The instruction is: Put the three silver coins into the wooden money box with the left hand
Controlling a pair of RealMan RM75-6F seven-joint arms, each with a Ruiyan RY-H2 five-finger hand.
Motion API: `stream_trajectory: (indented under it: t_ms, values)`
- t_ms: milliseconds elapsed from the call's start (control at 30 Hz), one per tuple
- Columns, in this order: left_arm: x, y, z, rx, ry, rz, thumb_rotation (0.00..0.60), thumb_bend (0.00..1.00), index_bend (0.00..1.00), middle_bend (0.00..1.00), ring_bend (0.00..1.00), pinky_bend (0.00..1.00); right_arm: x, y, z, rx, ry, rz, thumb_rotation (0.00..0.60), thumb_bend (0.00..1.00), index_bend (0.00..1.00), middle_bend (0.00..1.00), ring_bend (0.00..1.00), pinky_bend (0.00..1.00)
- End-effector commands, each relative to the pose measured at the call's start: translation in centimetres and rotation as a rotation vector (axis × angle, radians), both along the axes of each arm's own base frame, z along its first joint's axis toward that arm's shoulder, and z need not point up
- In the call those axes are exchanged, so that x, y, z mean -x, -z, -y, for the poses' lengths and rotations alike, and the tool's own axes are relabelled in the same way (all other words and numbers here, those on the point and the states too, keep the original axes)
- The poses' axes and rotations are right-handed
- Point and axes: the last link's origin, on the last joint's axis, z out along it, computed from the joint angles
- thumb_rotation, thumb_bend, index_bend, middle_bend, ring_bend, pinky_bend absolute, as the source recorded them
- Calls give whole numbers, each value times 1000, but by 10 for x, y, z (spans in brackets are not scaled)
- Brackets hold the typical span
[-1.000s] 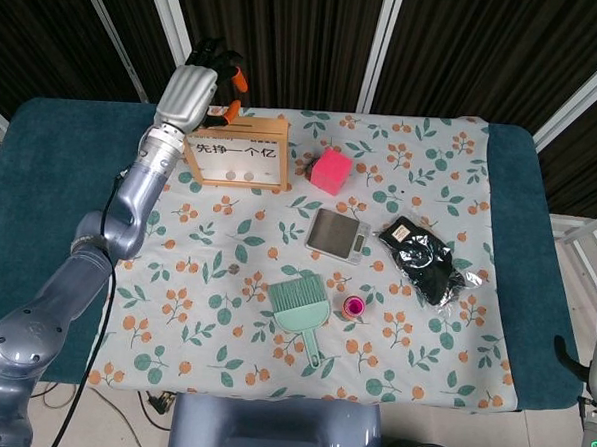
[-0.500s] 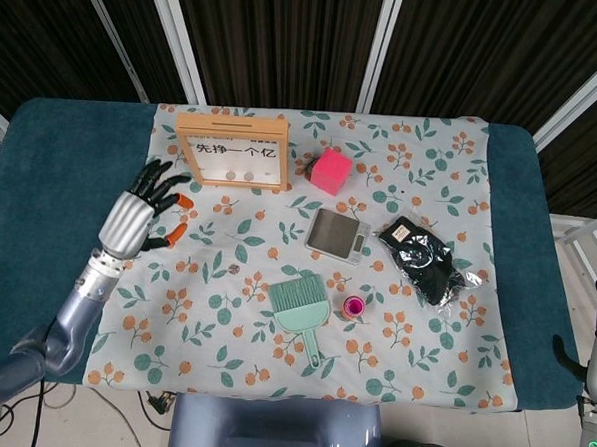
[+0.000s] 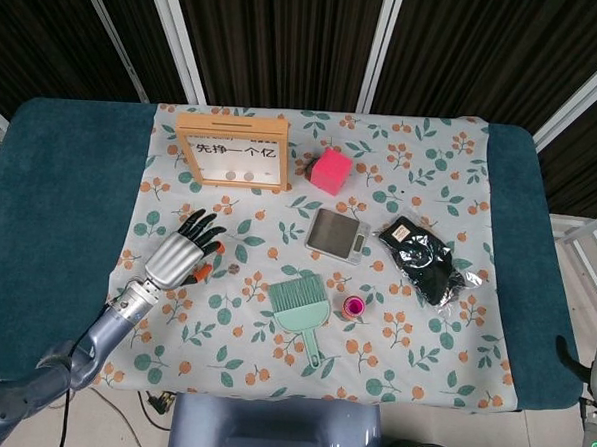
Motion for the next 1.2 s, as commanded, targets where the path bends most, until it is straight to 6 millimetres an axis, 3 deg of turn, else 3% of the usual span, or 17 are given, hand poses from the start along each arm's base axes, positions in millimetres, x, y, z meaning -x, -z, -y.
stream_trajectory:
  t_ms: [33, 367, 867, 1200]
  values:
    - [-4, 8, 0, 12, 21, -34, 600, 391, 406, 178, 0, 0, 0, 0, 0, 2, 3, 4, 600, 358, 34, 21, 23, 0]
    - [-23, 20, -5, 32, 95, -55, 600, 397, 419, 178, 0, 0, 0, -1, 0, 4, 3, 2, 600, 358, 34, 21, 23, 0]
    - [-18, 33, -3, 62, 52, -56, 600, 389, 496, 174, 0, 0, 0, -2, 0, 6, 4, 1, 600, 358, 34, 21, 24, 0]
    - [-17, 36, -7, 65, 27, -61, 600, 389, 446, 168, 0, 0, 1, -2, 0, 4, 8, 2, 600, 358, 34, 21, 24, 0]
